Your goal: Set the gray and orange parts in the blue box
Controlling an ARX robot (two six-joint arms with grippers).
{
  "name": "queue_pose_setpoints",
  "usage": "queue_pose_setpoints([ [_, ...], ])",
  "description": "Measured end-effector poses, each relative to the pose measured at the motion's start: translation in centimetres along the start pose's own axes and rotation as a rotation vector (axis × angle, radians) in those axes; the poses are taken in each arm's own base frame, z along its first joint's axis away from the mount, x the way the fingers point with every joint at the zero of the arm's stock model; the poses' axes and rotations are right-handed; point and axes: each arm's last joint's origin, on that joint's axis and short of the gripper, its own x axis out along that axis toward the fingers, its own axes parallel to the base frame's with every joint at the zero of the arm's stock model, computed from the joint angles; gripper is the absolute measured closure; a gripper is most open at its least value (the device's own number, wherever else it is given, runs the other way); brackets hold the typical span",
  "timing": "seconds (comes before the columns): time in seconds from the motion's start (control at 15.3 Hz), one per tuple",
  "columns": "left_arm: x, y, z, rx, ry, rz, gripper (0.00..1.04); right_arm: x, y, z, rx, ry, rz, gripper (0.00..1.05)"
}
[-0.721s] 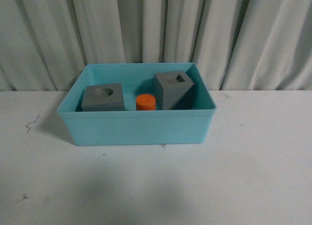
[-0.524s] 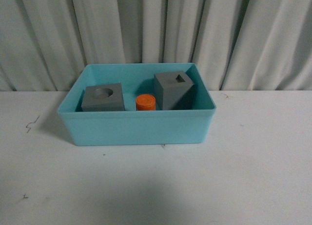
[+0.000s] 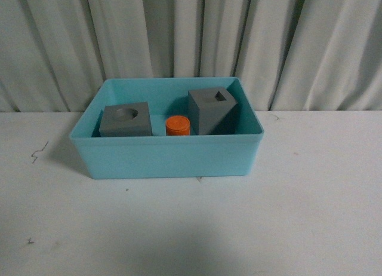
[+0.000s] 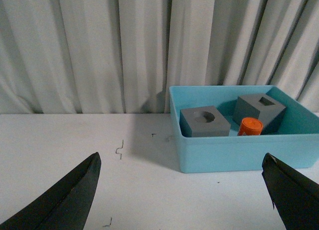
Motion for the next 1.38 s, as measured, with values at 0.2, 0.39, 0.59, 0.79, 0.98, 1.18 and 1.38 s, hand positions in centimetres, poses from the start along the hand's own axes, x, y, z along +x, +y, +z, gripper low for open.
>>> queue_pose_setpoints([
  [0.2, 0.0, 0.0, 0.0, 0.0, 0.0, 0.0, 0.07, -0.2, -0.2, -0.1, -0.001, -0.004, 0.003, 1.03],
  [0.39, 0.0, 0.0, 0.0, 0.0, 0.0, 0.0, 0.07, -0.5, -1.5, -1.0, -0.002, -0.009, -0.008, 1.03],
  [0.59, 0.0, 0.0, 0.0, 0.0, -0.001, 0.0, 0.07, -0.9, -1.4, -1.0, -0.002, -0.011, 0.004, 1.03],
  [0.79, 0.0, 0.0, 0.0, 0.0, -0.002, -0.001, 0.07, -1.9, -1.4, -1.2, -0.003, -0.014, 0.006, 1.03],
  [0.98, 0.0, 0.0, 0.0, 0.0, -0.001, 0.0, 0.07, -1.9, -1.4, -1.2, -0.003, -0.009, 0.006, 1.03],
  [1.18, 0.0, 0.0, 0.0, 0.0, -0.001, 0.0, 0.07, -1.9, -1.4, -1.2, -0.004, -0.009, 0.006, 0.89],
  [1.38, 0.0, 0.0, 0.0, 0.0, -0.001, 0.0, 0.07, -1.9, -1.4, -1.2, -0.004, -0.009, 0.006, 0.59],
])
